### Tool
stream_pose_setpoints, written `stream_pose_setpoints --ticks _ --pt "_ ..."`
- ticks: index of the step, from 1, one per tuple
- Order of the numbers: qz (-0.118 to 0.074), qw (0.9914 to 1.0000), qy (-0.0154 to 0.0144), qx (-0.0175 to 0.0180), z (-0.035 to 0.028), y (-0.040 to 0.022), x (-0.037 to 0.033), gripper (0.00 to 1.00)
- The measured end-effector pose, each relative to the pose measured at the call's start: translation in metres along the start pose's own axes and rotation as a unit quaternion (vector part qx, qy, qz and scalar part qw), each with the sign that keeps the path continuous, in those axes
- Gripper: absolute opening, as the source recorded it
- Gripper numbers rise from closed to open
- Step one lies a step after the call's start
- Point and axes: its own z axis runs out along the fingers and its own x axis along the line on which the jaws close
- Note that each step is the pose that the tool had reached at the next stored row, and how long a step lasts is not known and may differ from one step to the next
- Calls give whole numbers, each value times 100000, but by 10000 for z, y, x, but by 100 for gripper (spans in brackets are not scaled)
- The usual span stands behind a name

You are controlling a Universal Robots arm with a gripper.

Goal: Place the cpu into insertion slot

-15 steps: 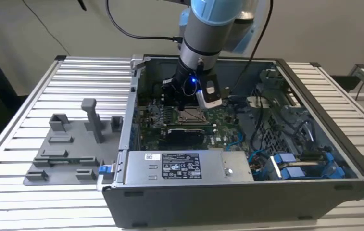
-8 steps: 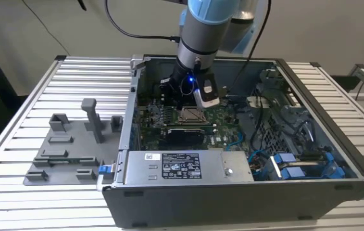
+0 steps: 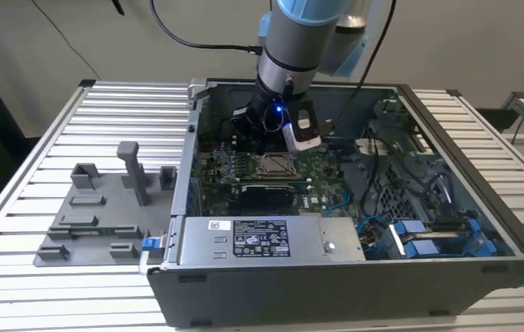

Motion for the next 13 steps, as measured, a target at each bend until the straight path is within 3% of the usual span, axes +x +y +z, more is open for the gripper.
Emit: stream_pose_setpoints --ticks 7,13 --pt "-233 100000 73 8 -24 -7 -153 11" --pt "-259 100000 74 14 -4 48 -153 11"
